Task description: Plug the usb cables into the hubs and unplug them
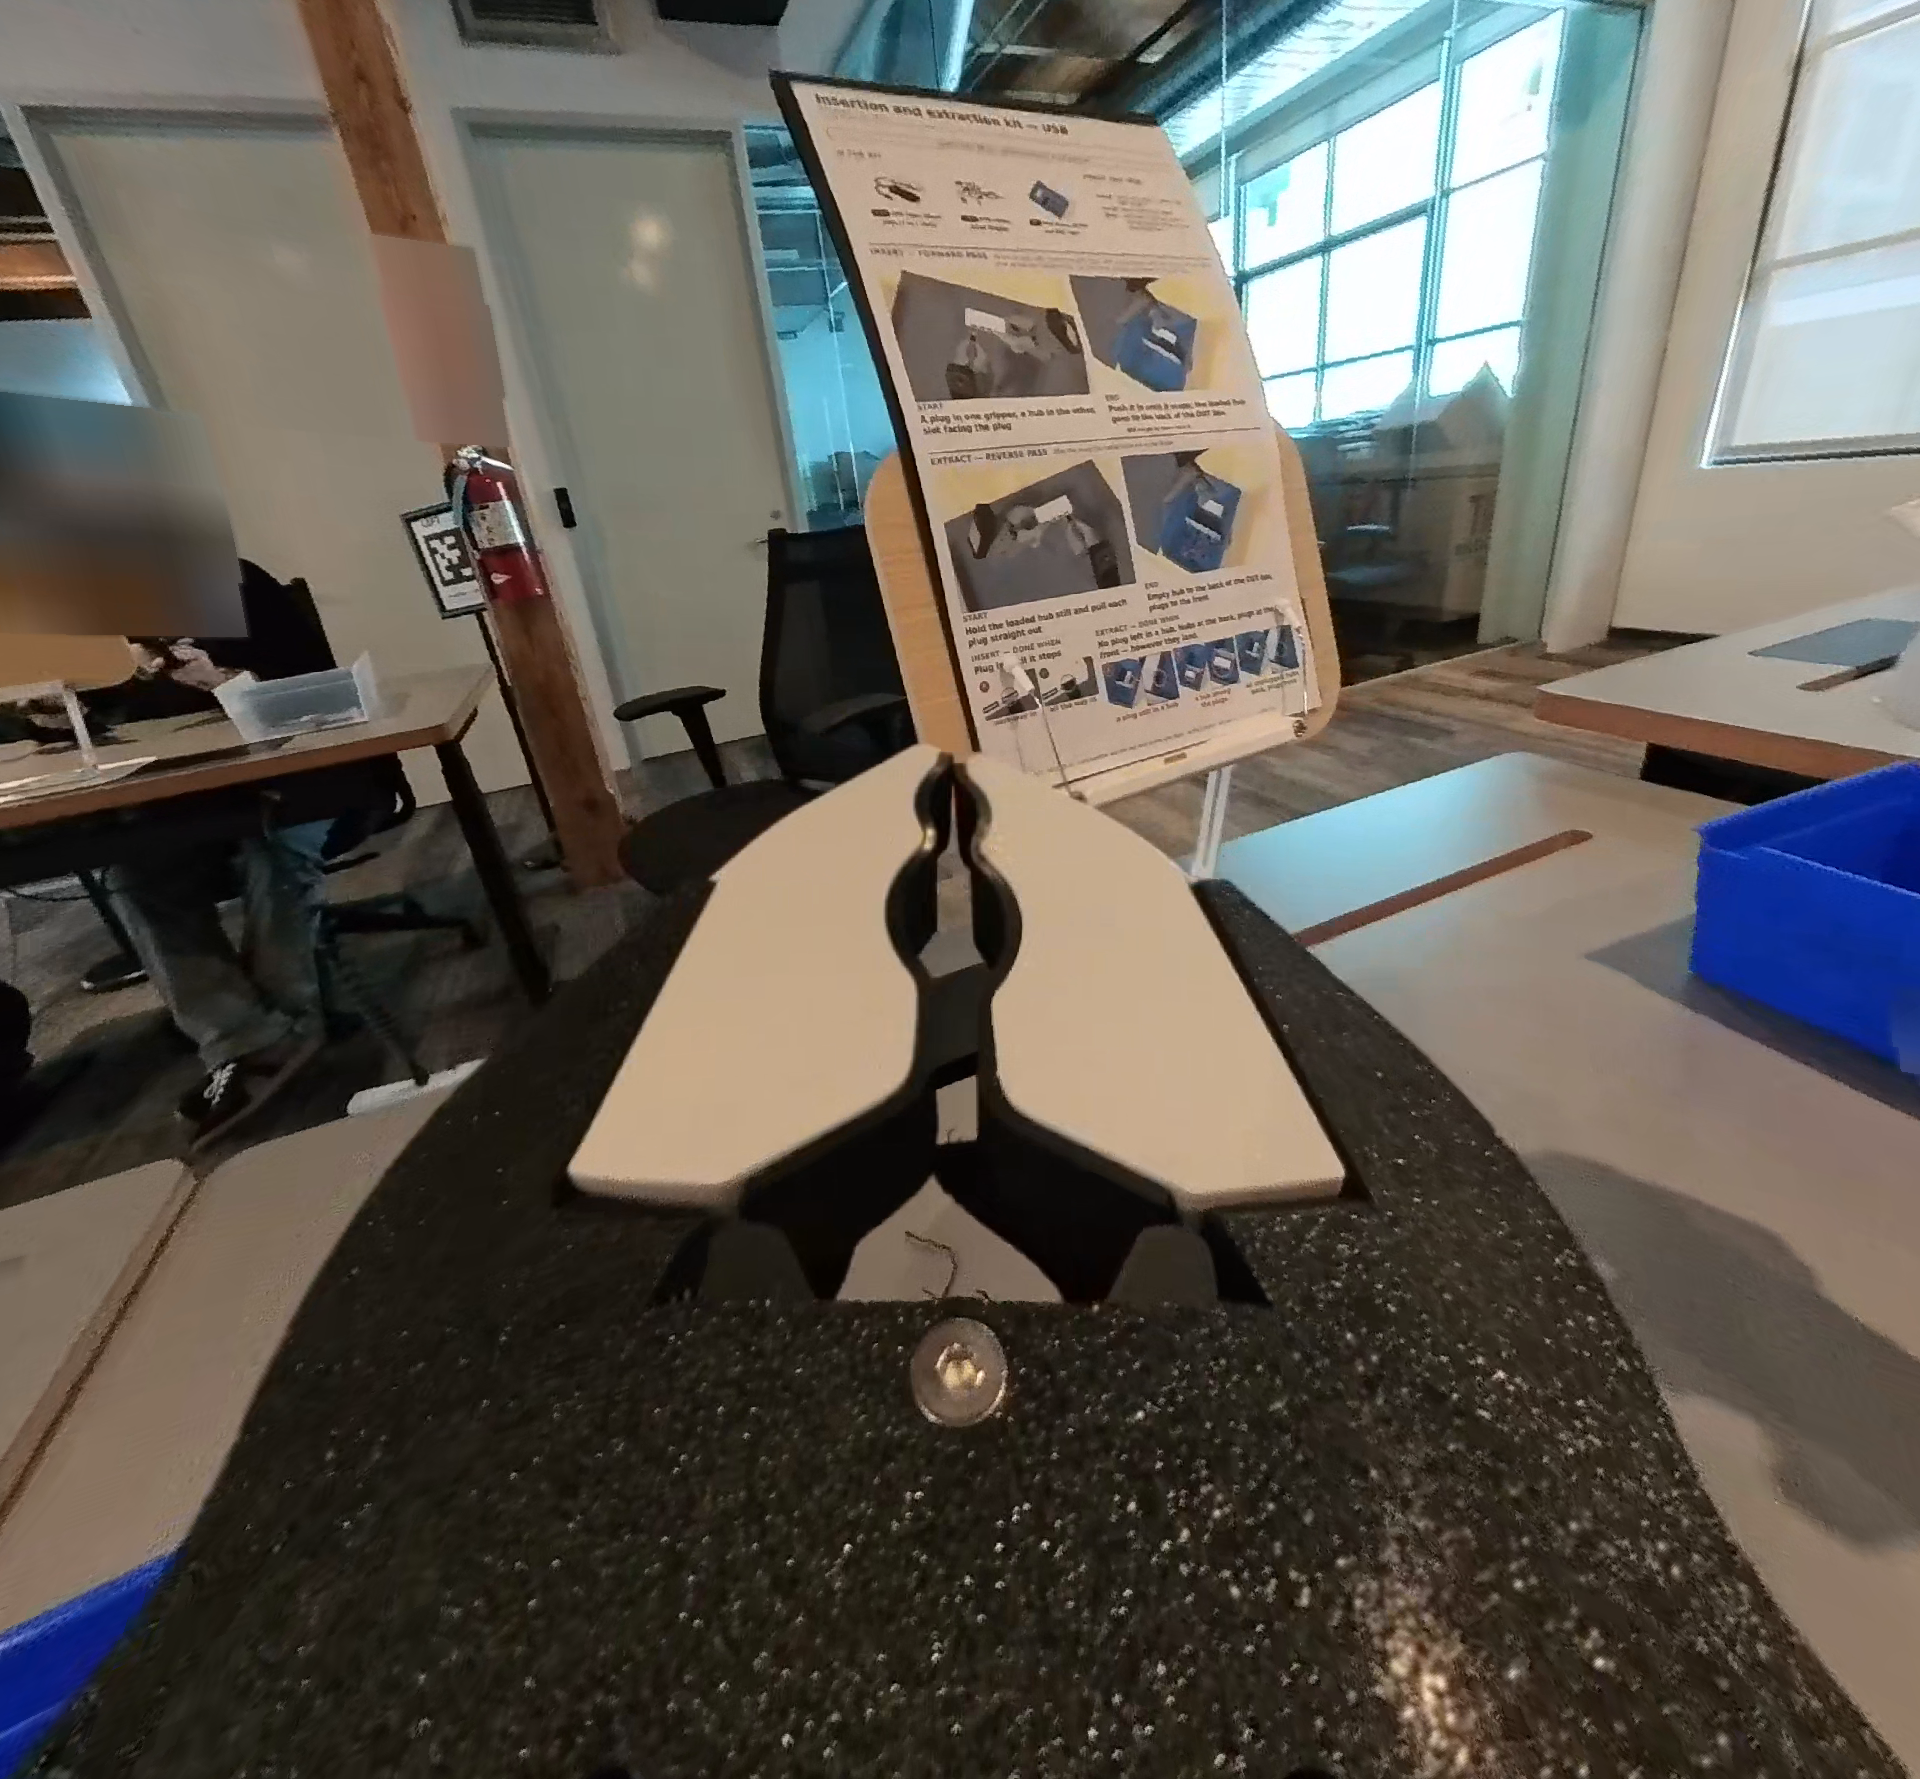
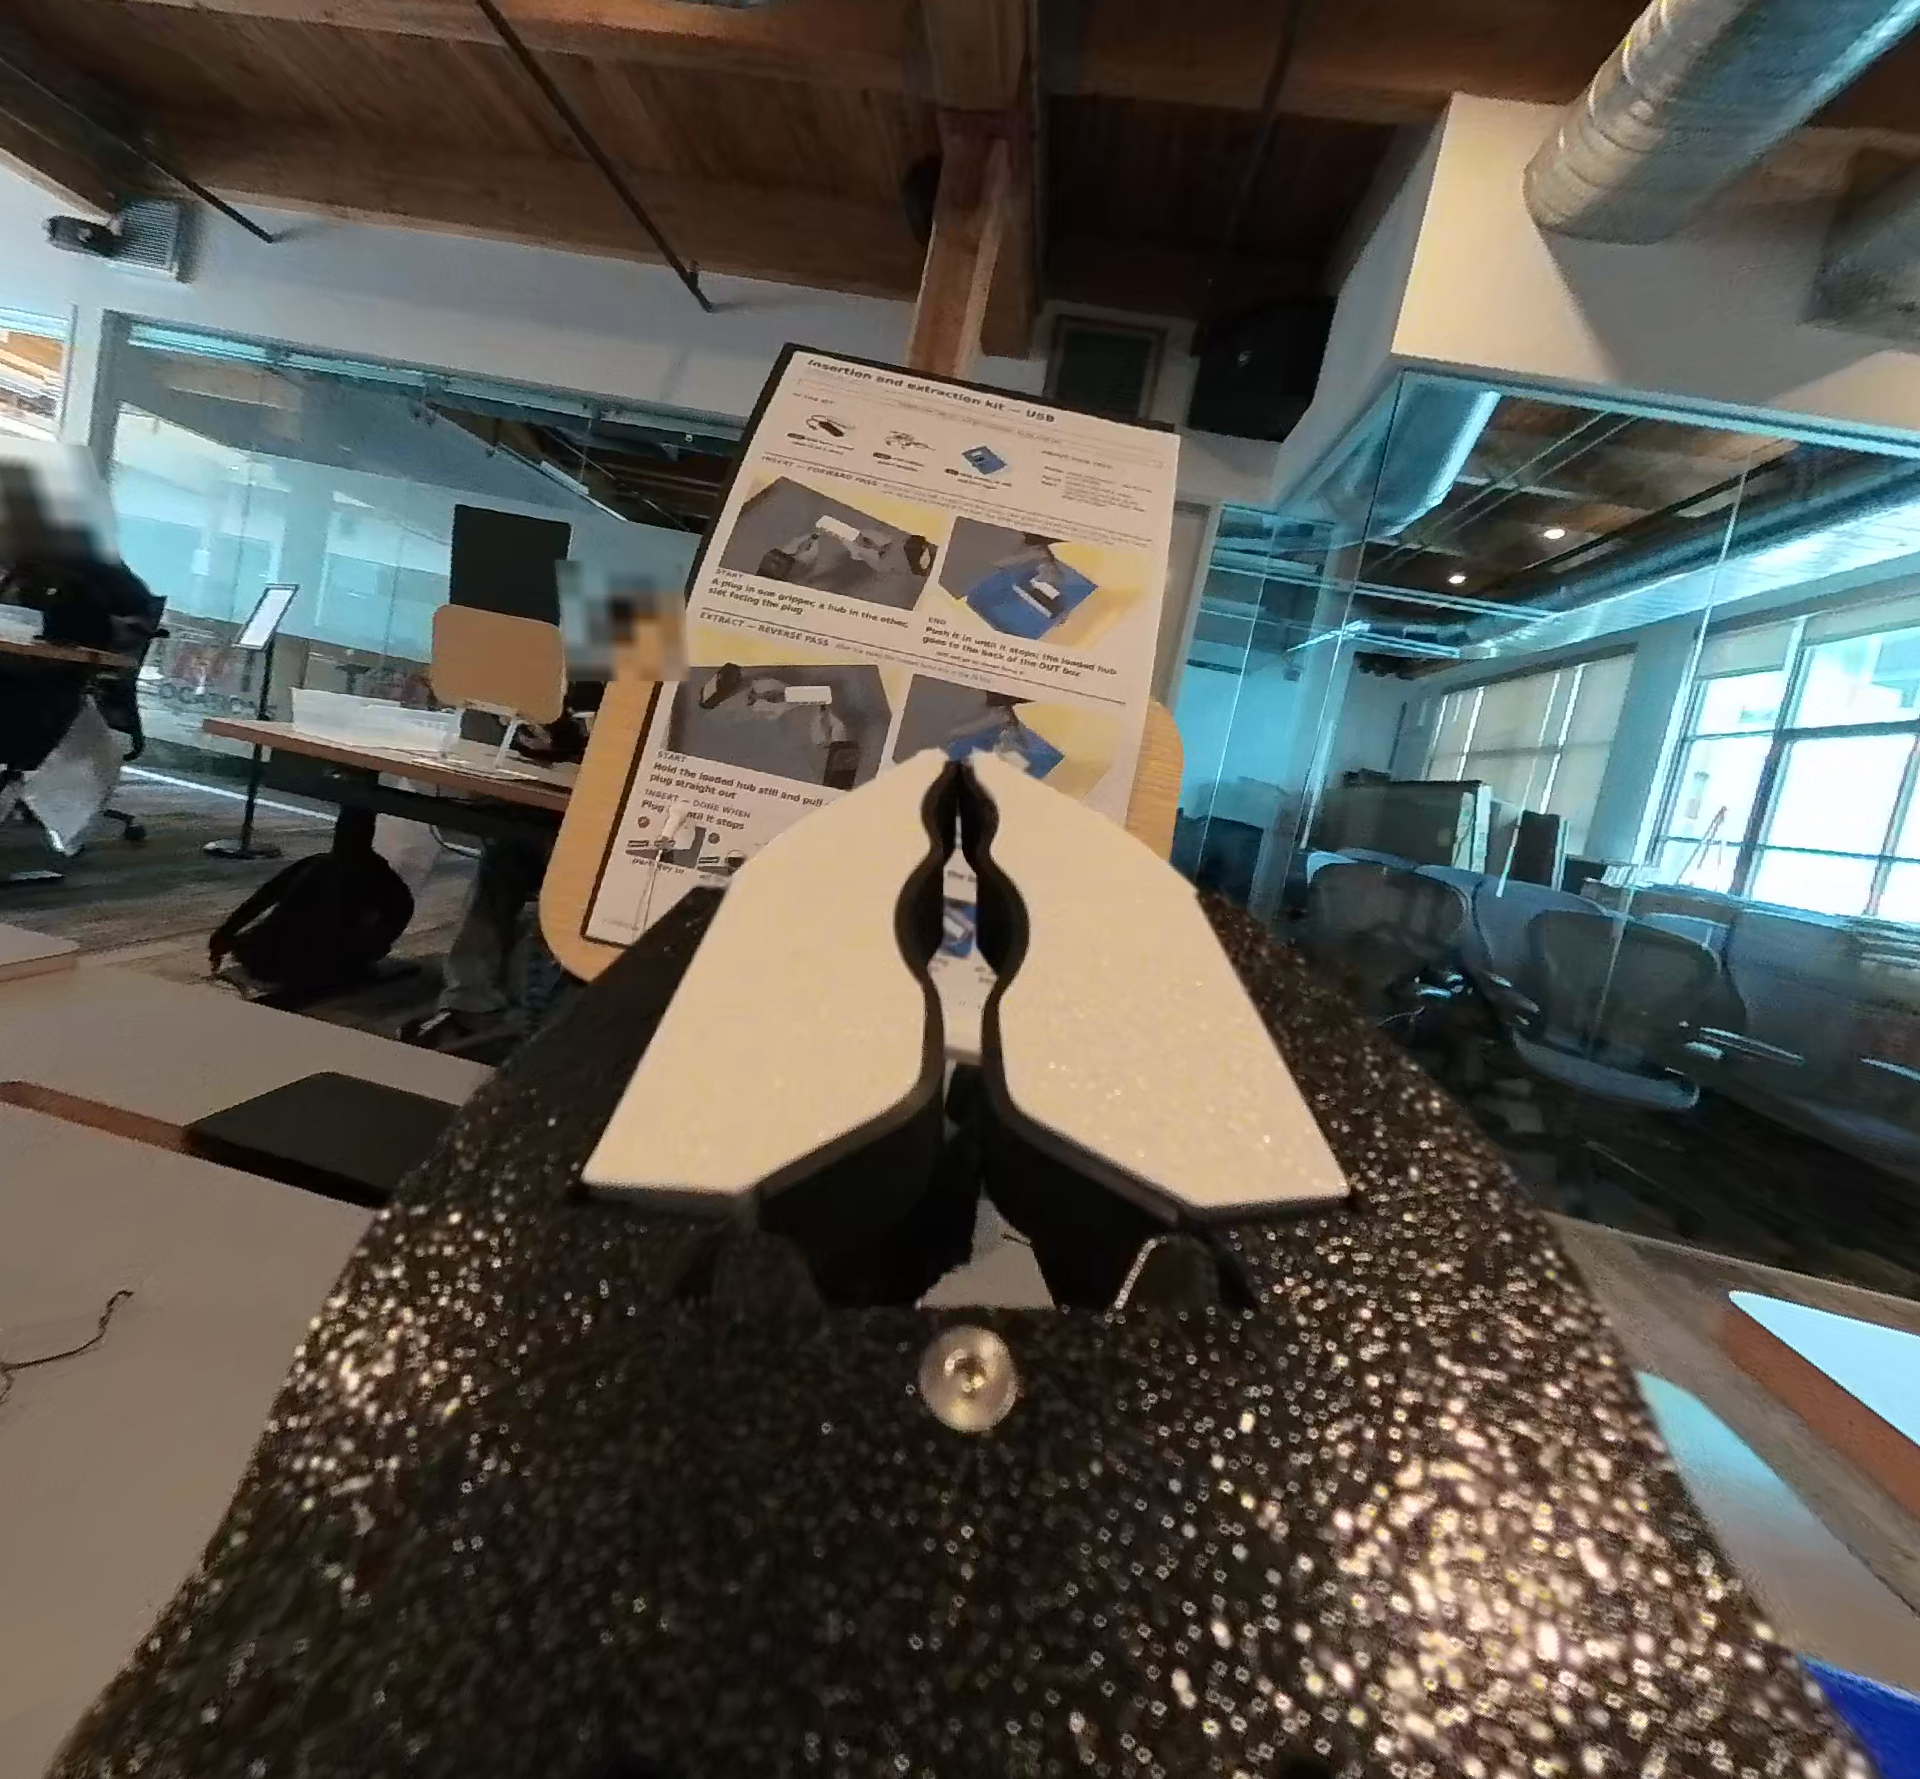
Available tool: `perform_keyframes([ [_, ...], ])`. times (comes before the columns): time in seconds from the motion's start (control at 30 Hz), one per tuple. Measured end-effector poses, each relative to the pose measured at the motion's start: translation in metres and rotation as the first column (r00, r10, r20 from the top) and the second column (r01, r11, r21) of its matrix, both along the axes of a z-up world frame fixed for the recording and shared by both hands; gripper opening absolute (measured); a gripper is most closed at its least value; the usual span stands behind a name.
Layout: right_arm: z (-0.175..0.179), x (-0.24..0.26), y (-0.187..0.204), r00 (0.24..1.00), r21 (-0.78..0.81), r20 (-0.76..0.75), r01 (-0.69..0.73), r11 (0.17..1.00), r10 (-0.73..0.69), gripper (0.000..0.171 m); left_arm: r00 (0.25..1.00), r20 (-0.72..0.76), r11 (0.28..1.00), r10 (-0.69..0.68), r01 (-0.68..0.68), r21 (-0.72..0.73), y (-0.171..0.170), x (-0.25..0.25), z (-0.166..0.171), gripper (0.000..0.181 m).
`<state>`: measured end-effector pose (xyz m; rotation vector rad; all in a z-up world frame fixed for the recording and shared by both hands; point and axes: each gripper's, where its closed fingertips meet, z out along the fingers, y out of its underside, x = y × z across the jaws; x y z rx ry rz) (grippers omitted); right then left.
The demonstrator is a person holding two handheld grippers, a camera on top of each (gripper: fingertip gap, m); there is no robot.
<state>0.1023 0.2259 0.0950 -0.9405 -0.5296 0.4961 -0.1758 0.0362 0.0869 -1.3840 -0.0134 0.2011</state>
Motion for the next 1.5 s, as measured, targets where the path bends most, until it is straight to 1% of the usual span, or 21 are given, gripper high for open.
perform_keyframes([
  [0.2,-0.004,-0.006,0.001,1.0,-0.021,0.012,-0.023,1.0,0.023,0.0,0.999,-0.011,0.999,-0.031,0.03,-0.042,0.012,0.01,-0.008,0.0],
  [0.33,-0.006,-0.01,0.001,0.999,-0.019,0.031,-0.027,0.999,0.028,0.0,0.999,-0.031,0.998,-0.021,0.019,-0.061,0.018,0.012,-0.011,0.0],
  [0.57,-0.006,-0.011,0.001,0.998,-0.018,0.051,-0.03,0.999,0.031,0.0,1.0,-0.026,0.996,-0.011,0.009,-0.085,0.016,0.01,-0.013,0.0],
  [0.6,-0.005,-0.011,0.0,0.998,-0.014,0.056,-0.032,0.999,0.033,0.004,1.0,-0.019,0.996,-0.01,0.008,-0.085,0.015,0.009,-0.013,0.001],
  [0.67,-0.003,-0.011,-0.001,0.997,-0.009,0.066,-0.034,0.999,0.035,0.01,1.0,-0.004,0.996,-0.013,0.012,-0.091,0.013,0.008,-0.015,0.007],
  [0.73,-0.001,-0.01,-0.003,0.997,-0.002,0.076,-0.03,1.0,0.03,0.017,1.0,0.01,0.995,-0.009,0.01,-0.1,0.012,0.005,-0.016,0.018],
  [0.83,0.003,-0.005,-0.003,0.997,0.026,0.074,0.004,1.0,-0.006,0.028,0.999,0.033,0.996,0.013,-0.01,-0.088,0.008,-0.002,-0.013,0.039],
  [0.97,0.006,0.001,0.001,0.997,0.038,0.053,0.057,0.998,-0.059,0.045,0.996,0.075,0.998,0.052,-0.049,-0.042,-0.001,-0.015,-0.006,0.073],
  [1.03,0.006,0.004,0.004,0.996,0.029,0.039,0.076,0.997,-0.077,0.053,0.993,0.081,0.996,0.085,-0.084,-0.02,-0.005,-0.023,-0.002,0.083],
  [1.07,0.005,0.005,0.006,0.996,0.025,0.034,0.083,0.996,-0.084,0.056,0.992,0.079,0.995,0.101,-0.101,-0.013,-0.008,-0.026,-0.001,0.086],
  [1.2,0.004,0.008,0.009,0.995,0.011,0.042,0.088,0.996,-0.089,0.057,0.987,0.069,0.989,0.144,-0.142,-0.031,-0.015,-0.036,-0.003,0.086],
  [1.3,0.008,0.021,0.008,0.987,0.016,0.083,0.134,0.991,-0.135,0.056,0.98,0.074,0.981,0.183,-0.178,-0.071,-0.026,-0.046,-0.007,0.086],
  [1.4,0.015,0.055,0.003,0.967,0.034,0.123,0.219,0.975,-0.222,0.049,0.967,0.097,0.969,0.235,-0.225,-0.102,-0.048,-0.06,-0.009,0.086],
  [1.5,0.026,0.097,-0.008,0.954,0.036,0.11,0.275,0.961,-0.277,0.049,0.95,0.125,0.957,0.288,-0.279,-0.082,-0.077,-0.071,-0.001,0.085],
])
